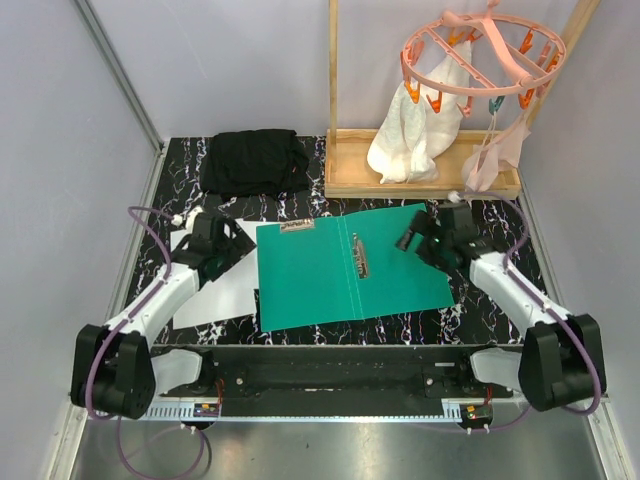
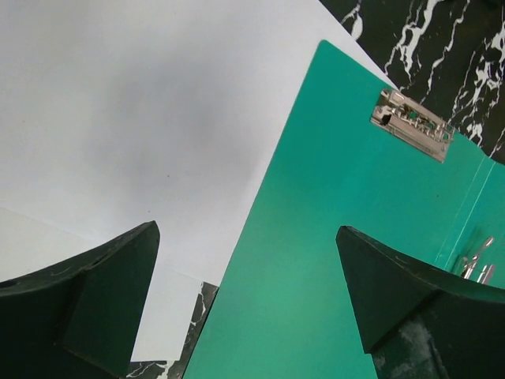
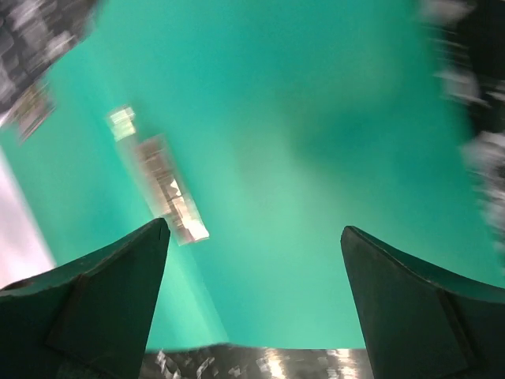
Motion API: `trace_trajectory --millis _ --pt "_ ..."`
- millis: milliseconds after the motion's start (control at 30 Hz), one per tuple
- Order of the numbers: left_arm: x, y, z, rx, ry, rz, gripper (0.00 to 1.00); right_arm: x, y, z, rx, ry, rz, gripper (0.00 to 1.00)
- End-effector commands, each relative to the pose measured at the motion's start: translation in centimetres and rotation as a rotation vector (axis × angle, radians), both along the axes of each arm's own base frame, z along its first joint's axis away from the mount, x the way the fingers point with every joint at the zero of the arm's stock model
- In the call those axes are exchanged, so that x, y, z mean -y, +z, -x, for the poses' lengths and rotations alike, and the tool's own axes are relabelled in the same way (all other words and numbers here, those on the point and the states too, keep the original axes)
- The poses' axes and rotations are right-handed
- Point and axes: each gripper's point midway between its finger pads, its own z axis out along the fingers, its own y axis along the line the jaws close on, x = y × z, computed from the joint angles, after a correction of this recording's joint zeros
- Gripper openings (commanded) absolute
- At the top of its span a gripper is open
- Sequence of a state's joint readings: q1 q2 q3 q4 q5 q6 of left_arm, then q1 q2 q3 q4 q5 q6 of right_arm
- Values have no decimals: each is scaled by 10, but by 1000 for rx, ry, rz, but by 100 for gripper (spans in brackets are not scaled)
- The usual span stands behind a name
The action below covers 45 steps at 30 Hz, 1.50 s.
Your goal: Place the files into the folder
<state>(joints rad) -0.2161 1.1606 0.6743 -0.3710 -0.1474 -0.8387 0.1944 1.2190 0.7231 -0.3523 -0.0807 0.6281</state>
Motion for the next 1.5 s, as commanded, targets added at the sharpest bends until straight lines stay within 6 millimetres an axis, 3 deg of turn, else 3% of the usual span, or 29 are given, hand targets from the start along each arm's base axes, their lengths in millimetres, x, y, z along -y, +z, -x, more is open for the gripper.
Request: trace_trajectory --millis 0,33,67,100,133,167,200,233,267,367,500,700,833,933,1167,1300,1367,1467 --pt "-2 6 -24 30 31 135 99 -83 41 -6 106 319 49 100" --pt "-2 6 -27 29 33 157 99 -102 37 -4 97 360 42 100" --pt "-4 -2 -30 2 42 168 99 -135 50 -3 140 422 6 100" --pt "-11 -3 -35 -3 64 170 99 -154 52 -1 148 462 -14 100" --pt "-14 -7 -35 -24 77 174 99 -172 39 1 111 503 -28 100" --pt "-17 -17 -35 -59 89 180 99 -193 54 -8 152 523 -66 100" --pt "-23 -22 -37 -73 115 188 99 -217 53 0 150 578 -78 100" --pt "-24 -26 -36 -89 125 200 99 -229 33 -2 108 595 -66 100" --pt "-30 -35 -34 -122 147 224 99 -245 42 -8 132 607 -78 100" --pt "-43 -51 -23 -186 200 229 99 -259 17 -21 93 581 -44 100" --pt "-55 -64 -6 -230 265 246 99 -249 -7 -29 79 558 40 100" --pt "-69 -75 5 -277 336 279 99 -221 -49 -18 -26 507 78 100" --pt "-75 -75 5 -278 355 267 99 -172 -79 -5 -121 362 118 100" --pt "-78 -73 3 -276 345 250 99 -133 -91 0 -157 268 151 100" --pt "-85 -65 0 -268 299 189 99 -77 -91 8 -167 161 206 100" --pt "-84 -46 -4 -224 228 132 99 -83 -71 7 -108 235 179 100" --pt "-79 -32 -10 -192 165 88 99 -100 -56 3 -49 324 126 100" --pt "-63 -8 -17 -134 64 73 99 -144 -19 9 46 486 27 99"
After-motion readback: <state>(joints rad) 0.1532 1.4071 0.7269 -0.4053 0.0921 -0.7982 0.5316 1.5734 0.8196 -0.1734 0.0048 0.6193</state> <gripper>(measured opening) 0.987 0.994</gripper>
